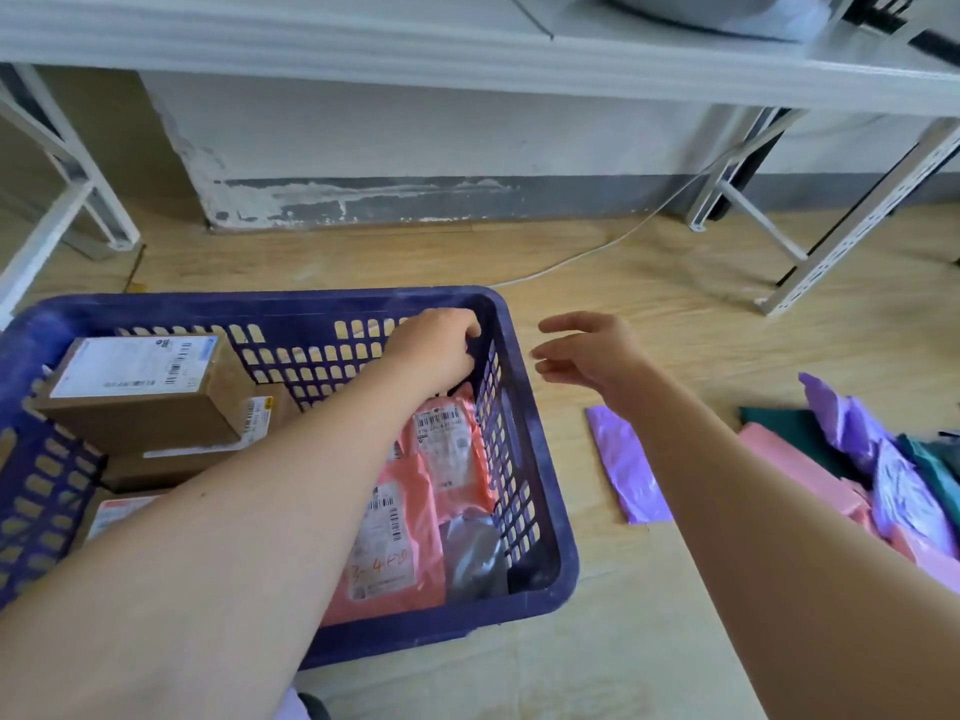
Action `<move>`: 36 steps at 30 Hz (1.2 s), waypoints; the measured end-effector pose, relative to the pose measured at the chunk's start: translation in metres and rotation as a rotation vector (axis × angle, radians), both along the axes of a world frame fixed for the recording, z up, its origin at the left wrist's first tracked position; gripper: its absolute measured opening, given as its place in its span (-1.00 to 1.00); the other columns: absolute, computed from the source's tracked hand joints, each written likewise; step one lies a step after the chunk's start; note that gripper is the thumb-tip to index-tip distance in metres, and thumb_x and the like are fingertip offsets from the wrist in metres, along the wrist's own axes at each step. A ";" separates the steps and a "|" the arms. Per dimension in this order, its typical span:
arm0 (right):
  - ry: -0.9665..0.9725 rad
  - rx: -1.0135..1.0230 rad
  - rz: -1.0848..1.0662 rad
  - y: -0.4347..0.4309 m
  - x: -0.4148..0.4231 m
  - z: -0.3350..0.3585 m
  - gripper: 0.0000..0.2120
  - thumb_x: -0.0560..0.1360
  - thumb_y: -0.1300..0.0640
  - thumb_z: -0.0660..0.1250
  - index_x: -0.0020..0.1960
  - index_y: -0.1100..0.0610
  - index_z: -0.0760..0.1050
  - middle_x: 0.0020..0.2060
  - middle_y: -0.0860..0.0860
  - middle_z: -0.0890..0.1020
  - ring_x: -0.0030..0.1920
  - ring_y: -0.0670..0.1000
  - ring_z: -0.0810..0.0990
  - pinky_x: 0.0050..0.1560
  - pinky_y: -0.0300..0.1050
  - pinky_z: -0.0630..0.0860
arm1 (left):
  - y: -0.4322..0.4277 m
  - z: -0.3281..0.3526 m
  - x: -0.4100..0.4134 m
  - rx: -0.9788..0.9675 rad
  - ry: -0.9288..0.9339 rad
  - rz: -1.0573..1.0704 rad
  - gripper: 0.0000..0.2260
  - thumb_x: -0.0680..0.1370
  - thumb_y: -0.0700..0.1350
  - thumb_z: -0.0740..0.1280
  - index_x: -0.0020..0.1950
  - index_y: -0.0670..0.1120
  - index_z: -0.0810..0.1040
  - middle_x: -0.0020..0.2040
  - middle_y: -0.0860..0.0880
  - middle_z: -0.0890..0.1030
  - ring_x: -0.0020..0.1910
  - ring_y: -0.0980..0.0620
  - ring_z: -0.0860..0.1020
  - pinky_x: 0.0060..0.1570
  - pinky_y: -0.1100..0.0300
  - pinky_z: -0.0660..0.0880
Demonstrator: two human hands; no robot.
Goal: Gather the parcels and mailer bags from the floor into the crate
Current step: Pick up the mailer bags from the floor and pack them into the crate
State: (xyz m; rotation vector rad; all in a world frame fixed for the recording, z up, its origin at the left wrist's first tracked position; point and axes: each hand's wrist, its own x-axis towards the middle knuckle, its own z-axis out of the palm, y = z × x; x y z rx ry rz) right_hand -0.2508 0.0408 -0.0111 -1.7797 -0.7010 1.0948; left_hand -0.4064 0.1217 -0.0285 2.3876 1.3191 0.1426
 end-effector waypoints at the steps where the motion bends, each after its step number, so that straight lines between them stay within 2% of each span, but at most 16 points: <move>1: 0.003 0.004 -0.040 -0.004 0.008 0.000 -0.78 0.42 0.46 0.32 -0.01 0.22 0.52 -0.32 0.15 0.59 -0.53 -0.09 0.56 -0.43 -0.28 0.58 | -0.003 0.001 0.008 0.002 -0.044 -0.006 -0.69 0.52 -0.20 0.26 0.26 -0.01 0.49 0.14 -0.01 0.59 0.13 -0.07 0.53 0.00 0.07 0.50; 6: -0.016 -0.003 -0.184 -0.030 0.042 -0.008 -0.78 0.45 0.46 0.27 0.00 0.21 0.50 -0.35 0.11 0.57 -0.57 -0.13 0.53 -0.47 -0.33 0.54 | -0.017 -0.001 0.049 0.016 -0.172 -0.068 -0.74 0.50 -0.20 0.28 0.17 -0.05 0.55 0.15 -0.03 0.56 0.12 -0.04 0.52 0.07 0.10 0.48; 10: -0.061 -0.026 -0.254 -0.044 0.067 -0.019 -0.78 0.45 0.44 0.25 0.01 0.21 0.53 -0.34 0.09 0.58 -0.42 -0.01 0.53 -0.47 -0.30 0.53 | -0.025 -0.008 0.083 0.097 -0.179 -0.085 -0.75 0.52 -0.22 0.25 0.16 -0.06 0.56 0.15 -0.06 0.52 0.18 -0.08 0.47 0.02 0.11 0.43; 14: -0.113 -0.074 -0.291 -0.054 0.088 -0.039 -0.81 0.45 0.41 0.28 -0.04 0.19 0.55 -0.30 0.09 0.58 -0.40 -0.02 0.55 -0.39 -0.24 0.54 | -0.036 -0.021 0.117 -0.031 -0.187 -0.120 -0.74 0.49 -0.22 0.28 0.16 -0.04 0.56 0.17 -0.06 0.50 0.16 -0.07 0.49 0.03 0.14 0.42; 20: -0.203 -0.189 -0.313 -0.064 0.111 -0.082 -0.76 0.46 0.40 0.21 0.02 0.26 0.60 -0.37 0.06 0.54 -0.41 0.00 0.54 -0.37 -0.17 0.54 | -0.060 -0.056 0.158 -0.223 -0.022 -0.193 -0.68 0.48 -0.15 0.33 0.23 -0.01 0.49 0.29 -0.06 0.41 0.25 -0.06 0.45 0.15 0.17 0.39; 21: -0.232 -0.220 -0.292 -0.066 0.112 -0.090 -0.76 0.46 0.38 0.21 0.02 0.26 0.60 -0.35 0.08 0.56 -0.38 0.03 0.55 -0.32 -0.11 0.58 | -0.062 -0.062 0.162 -0.238 0.013 -0.202 -0.67 0.48 -0.15 0.32 0.25 -0.01 0.48 0.29 -0.06 0.40 0.25 -0.07 0.45 0.15 0.16 0.39; 23: -0.319 -0.296 -0.227 -0.072 0.114 -0.107 -0.74 0.45 0.31 0.24 0.05 0.20 0.63 -0.23 0.09 0.61 -0.20 0.13 0.63 -0.06 0.07 0.61 | -0.067 -0.073 0.173 -0.257 0.083 -0.211 -0.66 0.48 -0.15 0.31 0.26 -0.01 0.46 0.30 -0.07 0.39 0.25 -0.09 0.46 0.15 0.15 0.41; 25: -0.399 -0.378 -0.146 -0.079 0.115 -0.119 -0.70 0.44 0.26 0.24 0.09 0.11 0.63 -0.05 0.10 0.67 0.04 0.17 0.64 0.13 0.08 0.55 | -0.073 -0.083 0.183 -0.267 0.150 -0.220 -0.64 0.46 -0.16 0.30 0.26 -0.02 0.46 0.30 -0.07 0.39 0.25 -0.11 0.46 0.18 0.09 0.45; 26: -0.434 -0.414 -0.102 -0.083 0.117 -0.124 -0.69 0.44 0.25 0.22 0.11 0.09 0.62 0.03 0.10 0.66 0.09 0.16 0.62 0.17 0.03 0.53 | -0.076 -0.087 0.188 -0.271 0.185 -0.231 -0.63 0.45 -0.15 0.30 0.26 -0.02 0.45 0.29 -0.08 0.39 0.25 -0.12 0.45 0.19 0.06 0.45; 29: -0.560 -0.496 0.047 -0.097 0.123 -0.139 -0.65 0.48 0.27 0.20 0.19 0.07 0.58 0.17 0.05 0.60 0.16 0.09 0.57 0.09 -0.18 0.45 | -0.084 -0.101 0.201 -0.274 0.273 -0.264 -0.59 0.46 -0.11 0.31 0.30 -0.02 0.40 0.33 -0.09 0.35 0.28 -0.14 0.41 0.22 0.01 0.42; 31: -0.595 -0.535 0.151 -0.106 0.125 -0.149 -0.65 0.48 0.27 0.20 0.22 0.09 0.54 0.22 0.05 0.55 0.20 0.06 0.53 0.08 -0.20 0.43 | -0.088 -0.110 0.206 -0.271 0.321 -0.274 -0.54 0.49 -0.08 0.30 0.38 -0.01 0.34 0.38 -0.10 0.29 0.32 -0.14 0.36 0.24 -0.01 0.38; 33: -0.635 -0.566 0.264 -0.115 0.126 -0.162 -0.65 0.49 0.24 0.23 0.26 0.09 0.51 0.28 0.06 0.47 0.28 0.04 0.47 0.19 -0.18 0.37 | -0.091 -0.116 0.208 -0.264 0.362 -0.272 -0.53 0.51 -0.10 0.27 0.41 -0.01 0.29 0.39 -0.11 0.27 0.34 -0.14 0.33 0.22 -0.02 0.35; 34: -0.646 -0.580 0.305 -0.119 0.128 -0.169 -0.65 0.50 0.23 0.24 0.26 0.08 0.51 0.26 0.06 0.45 0.30 0.03 0.44 0.22 -0.18 0.34 | -0.093 -0.119 0.209 -0.264 0.376 -0.267 -0.54 0.51 -0.13 0.25 0.41 -0.03 0.29 0.38 -0.12 0.28 0.34 -0.14 0.33 0.21 -0.02 0.34; 36: -0.658 -0.595 0.388 -0.122 0.128 -0.177 -0.63 0.51 0.25 0.21 0.29 0.07 0.50 0.07 -0.01 0.49 0.31 0.04 0.40 0.21 -0.20 0.30 | -0.096 -0.123 0.209 -0.265 0.386 -0.246 -0.56 0.51 -0.16 0.21 0.39 -0.05 0.29 0.35 -0.12 0.30 0.33 -0.15 0.33 0.21 -0.02 0.34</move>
